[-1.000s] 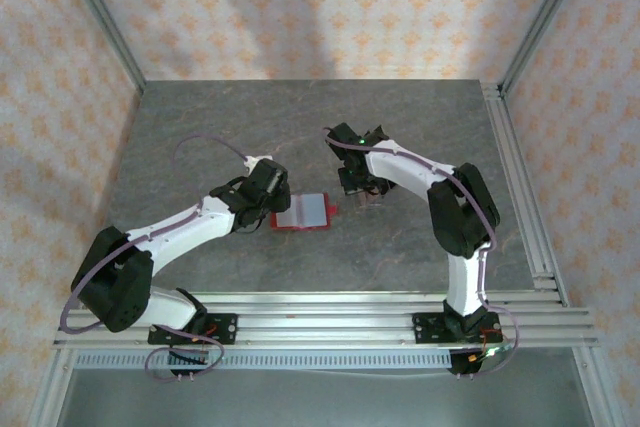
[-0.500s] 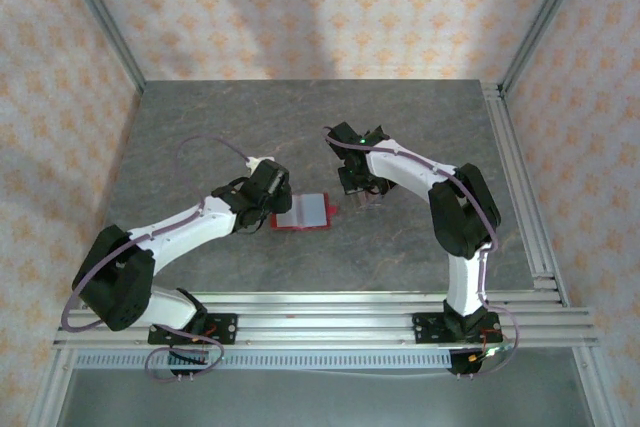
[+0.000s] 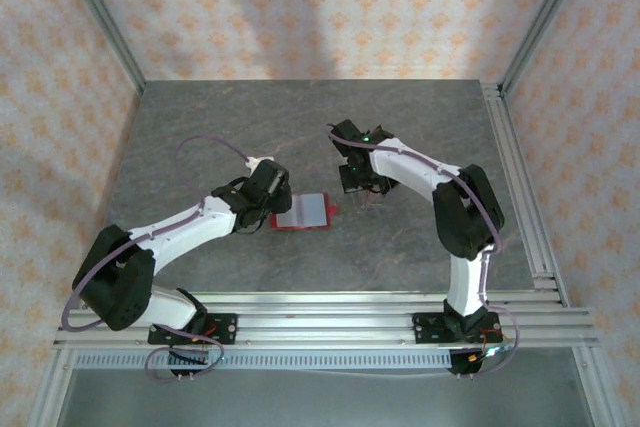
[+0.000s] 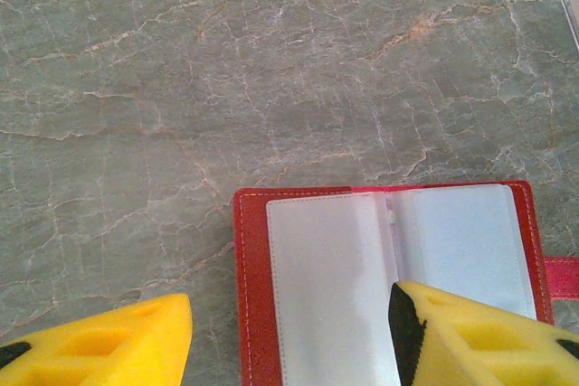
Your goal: Put the credit cards into the card holder
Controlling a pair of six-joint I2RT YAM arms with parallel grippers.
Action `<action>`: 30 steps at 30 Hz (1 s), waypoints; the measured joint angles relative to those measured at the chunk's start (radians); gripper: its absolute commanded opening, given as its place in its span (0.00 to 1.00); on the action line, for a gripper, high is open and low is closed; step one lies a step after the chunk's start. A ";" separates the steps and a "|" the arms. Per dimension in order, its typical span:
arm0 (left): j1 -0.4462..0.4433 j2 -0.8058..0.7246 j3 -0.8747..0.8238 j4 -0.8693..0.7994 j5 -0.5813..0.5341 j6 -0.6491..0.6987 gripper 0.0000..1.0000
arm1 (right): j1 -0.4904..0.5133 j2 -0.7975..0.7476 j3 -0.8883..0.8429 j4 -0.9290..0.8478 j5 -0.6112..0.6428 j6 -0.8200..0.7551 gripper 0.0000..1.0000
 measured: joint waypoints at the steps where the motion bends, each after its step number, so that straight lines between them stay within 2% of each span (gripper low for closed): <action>1: 0.000 0.002 0.000 -0.002 0.000 0.005 0.61 | -0.002 -0.017 0.000 0.000 -0.013 0.000 0.00; 12: -0.001 0.011 0.000 -0.057 -0.002 0.077 0.61 | -0.002 -0.209 0.015 0.055 -0.204 0.072 0.00; 20: -0.042 0.073 0.002 -0.072 -0.009 0.116 0.60 | -0.002 -0.286 -0.231 0.409 -0.444 0.289 0.00; 30: -0.061 0.143 0.043 -0.131 -0.114 0.119 0.60 | 0.002 -0.286 -0.517 0.847 -0.561 0.500 0.00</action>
